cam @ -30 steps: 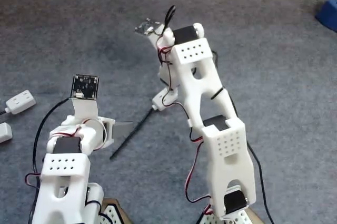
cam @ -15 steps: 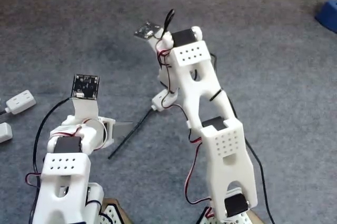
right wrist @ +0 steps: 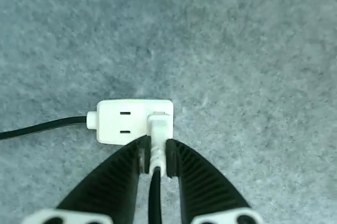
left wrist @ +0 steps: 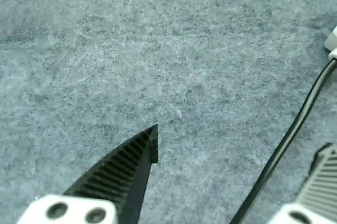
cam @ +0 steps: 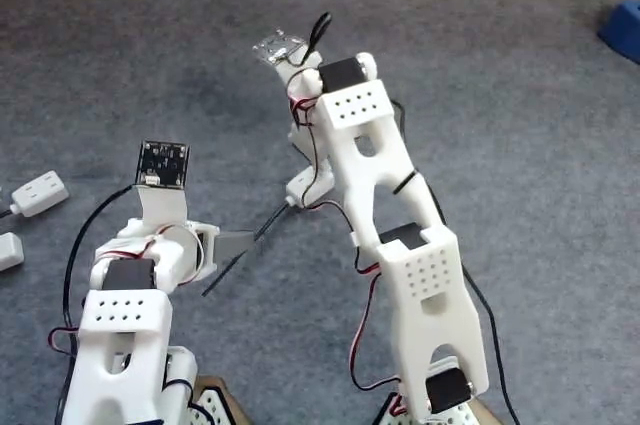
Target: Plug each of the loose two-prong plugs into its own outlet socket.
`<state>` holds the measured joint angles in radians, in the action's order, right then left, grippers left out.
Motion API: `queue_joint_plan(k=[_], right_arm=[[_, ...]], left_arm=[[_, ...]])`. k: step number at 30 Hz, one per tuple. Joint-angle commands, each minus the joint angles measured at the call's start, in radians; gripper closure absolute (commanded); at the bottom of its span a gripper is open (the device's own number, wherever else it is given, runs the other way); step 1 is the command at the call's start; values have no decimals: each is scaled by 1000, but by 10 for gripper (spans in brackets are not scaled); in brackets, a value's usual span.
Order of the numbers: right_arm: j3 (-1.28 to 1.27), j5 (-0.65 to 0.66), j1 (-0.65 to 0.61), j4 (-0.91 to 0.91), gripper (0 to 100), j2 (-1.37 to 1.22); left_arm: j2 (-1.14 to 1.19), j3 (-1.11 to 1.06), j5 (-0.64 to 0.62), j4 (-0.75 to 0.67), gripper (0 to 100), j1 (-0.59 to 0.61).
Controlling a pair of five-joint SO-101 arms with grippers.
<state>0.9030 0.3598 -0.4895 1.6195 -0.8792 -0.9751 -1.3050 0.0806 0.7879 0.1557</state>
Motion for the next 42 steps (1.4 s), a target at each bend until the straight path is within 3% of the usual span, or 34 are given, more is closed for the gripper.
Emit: queue_joint_plan(k=[1,12,18,42], right_arm=[[-5,-6,-24,-24,991,-82],[-10,17,-24,21,991,-177],[-8,41,-35,145,991,-177],[-7,-6,12,105,975,-188]], left_arm=[[-13,5,6,-18,564,16],[-13,5,6,-18,564,24],[-13,5,6,-18,564,42],[-13,5,6,-18,564,42]])
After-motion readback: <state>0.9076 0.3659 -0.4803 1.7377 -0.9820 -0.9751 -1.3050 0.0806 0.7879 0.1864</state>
